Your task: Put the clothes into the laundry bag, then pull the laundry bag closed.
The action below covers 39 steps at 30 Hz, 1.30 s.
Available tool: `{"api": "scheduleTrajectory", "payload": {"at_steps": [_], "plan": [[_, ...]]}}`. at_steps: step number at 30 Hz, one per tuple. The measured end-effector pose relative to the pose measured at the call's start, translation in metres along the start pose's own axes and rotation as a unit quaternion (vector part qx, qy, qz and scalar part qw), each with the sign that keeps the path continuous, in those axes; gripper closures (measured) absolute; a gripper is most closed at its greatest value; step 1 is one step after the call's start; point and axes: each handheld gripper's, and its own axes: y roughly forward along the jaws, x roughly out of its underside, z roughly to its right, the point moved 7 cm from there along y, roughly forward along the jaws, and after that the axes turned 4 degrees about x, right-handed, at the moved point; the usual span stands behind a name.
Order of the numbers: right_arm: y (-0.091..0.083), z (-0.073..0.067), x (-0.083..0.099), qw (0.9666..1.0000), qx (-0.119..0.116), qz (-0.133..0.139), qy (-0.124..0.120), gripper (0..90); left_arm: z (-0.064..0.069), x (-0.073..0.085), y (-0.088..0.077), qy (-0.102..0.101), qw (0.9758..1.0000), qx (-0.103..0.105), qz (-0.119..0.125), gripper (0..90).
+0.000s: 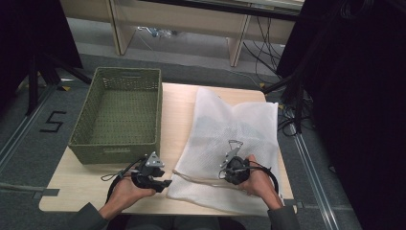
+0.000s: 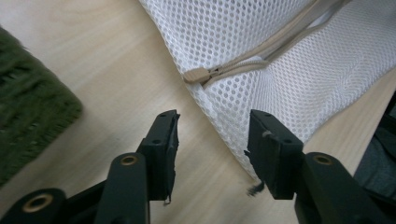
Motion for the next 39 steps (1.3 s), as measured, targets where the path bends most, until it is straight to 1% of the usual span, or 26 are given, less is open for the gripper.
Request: {"api": "scheduleTrajectory", "payload": {"at_steps": [2,4,7,8,10,12,13,14,17,19,20,22,24,27,29,31,36,38,39], "plan": [[0.000,0.001,0.001,1.0000,0.000,0.005,-0.001,87.6,0.003,0.002,0.003,0.000,0.9999,0.007,-0.009,50.9],[-0.001,0.002,0.001,1.0000,0.000,0.005,-0.003,87.3,0.006,0.003,0.006,-0.003,0.9999,0.012,-0.011,49.7],[-0.001,0.002,0.001,1.0000,0.001,0.005,-0.002,86.6,0.009,0.003,0.012,0.005,0.9997,0.016,-0.019,48.5],[-0.001,0.001,0.001,1.0000,0.001,0.005,0.000,86.0,0.010,0.002,0.014,0.002,0.9996,0.020,-0.020,48.5],[-0.001,0.001,0.001,1.0000,0.001,0.006,0.002,85.2,0.011,0.001,0.017,0.002,0.9995,0.024,-0.022,48.9],[-0.002,0.002,0.001,1.0000,0.000,0.009,-0.001,83.9,0.010,-0.001,0.020,-0.001,0.9994,0.026,-0.022,49.9],[-0.002,0.002,0.001,0.9999,0.000,0.010,-0.001,83.2,0.010,-0.002,0.021,-0.003,0.9994,0.029,-0.020,51.4],[-0.002,0.001,0.000,0.9999,0.000,0.011,-0.001,82.4,0.008,-0.003,0.023,-0.010,0.9993,0.031,-0.018,52.6],[-0.005,0.000,0.000,0.9999,0.000,0.015,0.005,80.9,0.004,-0.003,0.028,-0.018,0.9991,0.033,-0.022,55.6],[-0.008,0.000,-0.001,0.9999,-0.001,0.017,0.000,80.0,0.003,-0.003,0.031,-0.022,0.9989,0.036,-0.021,59.9],[-0.009,0.000,-0.001,0.9998,0.001,0.019,0.002,79.9,0.003,-0.004,0.032,-0.024,0.9989,0.036,-0.016,62.6],[-0.010,0.000,-0.001,0.9998,0.004,0.019,0.000,79.8,0.003,-0.005,0.032,-0.019,0.9991,0.033,-0.016,68.6],[-0.011,-0.001,-0.002,0.9998,0.003,0.021,0.001,79.8,0.003,-0.006,0.032,-0.021,0.9991,0.036,-0.011,74.3],[-0.012,-0.001,-0.002,0.9998,0.004,0.021,0.004,79.8,0.004,-0.007,0.033,-0.018,0.9993,0.032,-0.004,81.9],[-0.013,-0.001,-0.002,0.9998,0.004,0.022,0.003,79.8,0.006,-0.008,0.033,-0.016,0.9993,0.034,-0.003,85.4],[-0.013,-0.001,-0.002,0.9997,0.005,0.022,0.000,79.8,0.007,-0.009,0.032,-0.009,0.9995,0.031,-0.001,86.8],[-0.014,0.000,-0.003,0.9997,0.006,0.024,0.001,79.0,0.013,-0.016,0.024,0.003,0.9993,0.034,0.018,87.8],[-0.015,0.000,-0.003,0.9996,0.006,0.025,0.009,78.6,0.014,-0.018,0.022,0.002,0.9991,0.036,0.021,87.8],[-0.015,0.000,-0.003,0.9996,0.005,0.026,0.003,78.5,0.014,-0.018,0.021,0.001,0.9991,0.036,0.023,87.8]]}}
